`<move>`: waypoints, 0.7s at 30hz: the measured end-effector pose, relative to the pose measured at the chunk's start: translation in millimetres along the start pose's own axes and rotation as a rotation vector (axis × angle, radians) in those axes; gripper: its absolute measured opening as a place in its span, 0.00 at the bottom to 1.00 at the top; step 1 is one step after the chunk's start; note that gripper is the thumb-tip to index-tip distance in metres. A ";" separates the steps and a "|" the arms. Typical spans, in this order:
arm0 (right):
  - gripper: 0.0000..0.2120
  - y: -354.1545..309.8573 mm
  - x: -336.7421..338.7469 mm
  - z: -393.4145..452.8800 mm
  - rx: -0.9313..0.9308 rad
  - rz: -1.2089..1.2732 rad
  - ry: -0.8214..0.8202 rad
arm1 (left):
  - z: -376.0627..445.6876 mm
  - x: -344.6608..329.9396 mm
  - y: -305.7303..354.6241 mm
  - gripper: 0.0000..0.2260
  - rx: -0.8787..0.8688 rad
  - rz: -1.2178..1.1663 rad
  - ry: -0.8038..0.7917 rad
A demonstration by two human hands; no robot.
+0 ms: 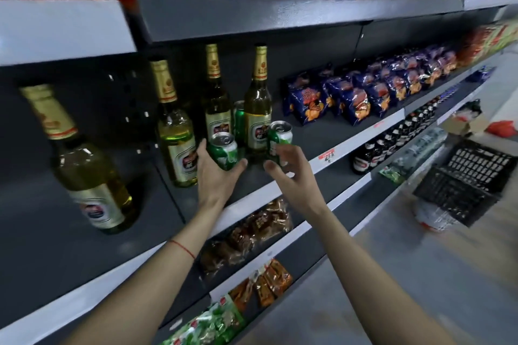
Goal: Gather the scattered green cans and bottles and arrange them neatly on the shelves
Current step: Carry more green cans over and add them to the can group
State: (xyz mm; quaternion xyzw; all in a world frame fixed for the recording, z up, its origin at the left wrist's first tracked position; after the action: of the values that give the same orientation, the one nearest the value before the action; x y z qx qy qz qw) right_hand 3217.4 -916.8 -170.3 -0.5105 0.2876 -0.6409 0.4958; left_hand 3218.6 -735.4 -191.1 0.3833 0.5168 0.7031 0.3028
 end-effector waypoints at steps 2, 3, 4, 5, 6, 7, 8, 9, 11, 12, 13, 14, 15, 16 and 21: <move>0.22 13.4 7.9 18.6 -0.004 -0.020 0.026 | 16.7 -15.4 -6.2 0.50 0.033 -0.046 0.061; 0.23 19.6 11.6 27.6 0.005 -0.022 0.051 | 23.9 -22.4 -9.1 0.48 0.040 -0.082 0.101; 0.24 26.6 15.2 37.1 0.011 -0.015 0.072 | 29.6 -27.5 -9.6 0.44 0.056 -0.109 0.145; 0.24 33.8 18.0 46.2 0.006 -0.008 0.088 | 33.9 -31.7 -7.9 0.39 0.069 -0.128 0.188; 0.24 38.6 20.5 53.3 -0.005 0.000 0.103 | 37.7 -34.1 -6.9 0.35 0.087 -0.136 0.222; 0.25 43.4 22.1 59.7 -0.014 0.009 0.119 | 40.0 -36.2 -6.4 0.32 0.105 -0.141 0.243; 0.27 47.1 23.2 66.1 -0.020 0.017 0.127 | 41.0 -37.6 -6.5 0.30 0.114 -0.150 0.254; 0.30 49.4 23.6 72.5 -0.013 0.024 0.130 | 43.3 -38.6 -8.5 0.28 0.117 -0.160 0.264; 0.32 52.9 22.9 88.3 0.011 0.024 0.109 | 42.1 -38.0 -6.1 0.27 0.107 -0.198 0.289; 0.33 53.8 22.3 96.4 0.013 0.029 0.085 | 41.0 -37.4 -4.8 0.27 0.096 -0.213 0.297; 0.34 55.9 21.1 104.7 0.011 0.045 0.056 | 38.2 -37.0 -2.1 0.27 0.074 -0.224 0.305; 0.36 58.1 19.5 111.3 0.004 0.070 0.019 | 33.9 -36.3 1.1 0.27 0.054 -0.228 0.304; 0.37 60.3 16.9 116.3 -0.004 0.096 -0.021 | 28.1 -35.4 6.0 0.27 0.036 -0.237 0.303; 0.38 62.9 13.9 120.0 -0.012 0.116 -0.062 | 20.8 -33.7 11.9 0.27 0.019 -0.252 0.301; 0.29 73.4 3.0 125.1 0.002 0.157 -0.175 | -20.8 -29.8 36.1 0.26 0.015 -0.281 0.349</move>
State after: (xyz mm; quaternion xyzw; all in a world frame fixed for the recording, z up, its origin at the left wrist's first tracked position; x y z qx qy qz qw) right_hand 3360.1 -927.5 -194.2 -0.5400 0.2816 -0.5533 0.5683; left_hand 3215.3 -780.3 -166.7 0.1824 0.6149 0.7058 0.3008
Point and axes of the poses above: each hand's wrist, its own z-axis towards the middle knuckle, its own x-axis out of the back of the hand, y = z × x, the point moved 1 cm from there along z, towards the middle knuckle, and after that the axes turned 5 degrees about -z, right-handed, at the moved point
